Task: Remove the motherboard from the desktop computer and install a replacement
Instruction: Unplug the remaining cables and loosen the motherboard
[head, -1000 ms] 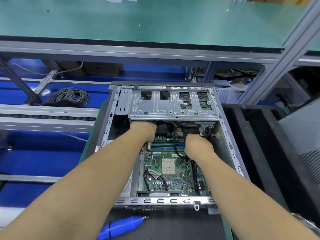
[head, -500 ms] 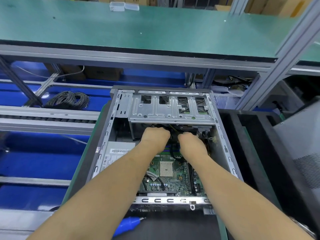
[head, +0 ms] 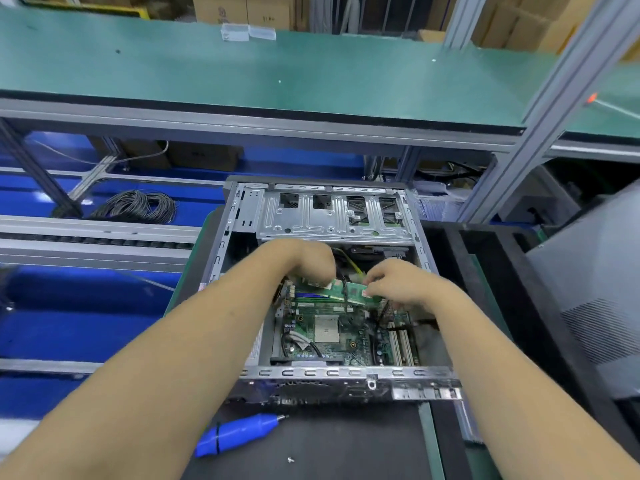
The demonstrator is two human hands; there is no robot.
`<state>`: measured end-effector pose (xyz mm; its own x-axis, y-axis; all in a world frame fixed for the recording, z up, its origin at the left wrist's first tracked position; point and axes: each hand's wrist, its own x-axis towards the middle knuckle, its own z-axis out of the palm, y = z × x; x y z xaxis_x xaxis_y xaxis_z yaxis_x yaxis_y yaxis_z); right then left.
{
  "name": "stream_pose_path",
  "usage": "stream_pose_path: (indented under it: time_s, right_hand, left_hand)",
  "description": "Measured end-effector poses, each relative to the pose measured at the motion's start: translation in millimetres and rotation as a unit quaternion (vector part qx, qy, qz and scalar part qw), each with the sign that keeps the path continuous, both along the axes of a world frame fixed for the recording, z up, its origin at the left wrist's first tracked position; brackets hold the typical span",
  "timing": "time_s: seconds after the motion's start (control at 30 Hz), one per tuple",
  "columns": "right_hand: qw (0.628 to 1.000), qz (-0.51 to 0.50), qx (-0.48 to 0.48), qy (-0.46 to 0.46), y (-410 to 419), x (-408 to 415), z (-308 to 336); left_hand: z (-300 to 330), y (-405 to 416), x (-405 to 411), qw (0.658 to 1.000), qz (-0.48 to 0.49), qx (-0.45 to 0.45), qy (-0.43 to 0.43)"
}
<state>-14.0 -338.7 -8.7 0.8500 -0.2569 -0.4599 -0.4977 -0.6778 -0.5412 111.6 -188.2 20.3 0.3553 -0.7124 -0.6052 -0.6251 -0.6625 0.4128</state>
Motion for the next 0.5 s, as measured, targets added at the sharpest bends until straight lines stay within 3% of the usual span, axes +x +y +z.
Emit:
stream_pose_path:
  time_s: [0.07, 0.2, 0.33, 0.5]
  right_hand:
    - [1.000, 0.003, 0.012, 0.000, 2.3, -7.5, 8.6]
    - [0.994, 0.068, -0.088, -0.019, 18.0, -21.3, 1.3]
    - [0.982, 0.044, -0.180, -0.028, 38.9, -35.6, -18.9]
    - [0.961, 0.052, -0.263, -0.069, 54.3, -31.6, -29.2]
  left_hand:
    - [5.4, 4.6, -4.1, 1.000, 0.018, 0.002, 0.022]
    - [7.2, 9.8, -18.1, 0.999, 0.053, -0.002, 0.012]
    - [-7.7, 13.7, -24.6, 0.985, 0.167, -0.023, 0.019]
    - [-22.2, 25.5, -32.9, 0.943, 0.312, -0.050, 0.105]
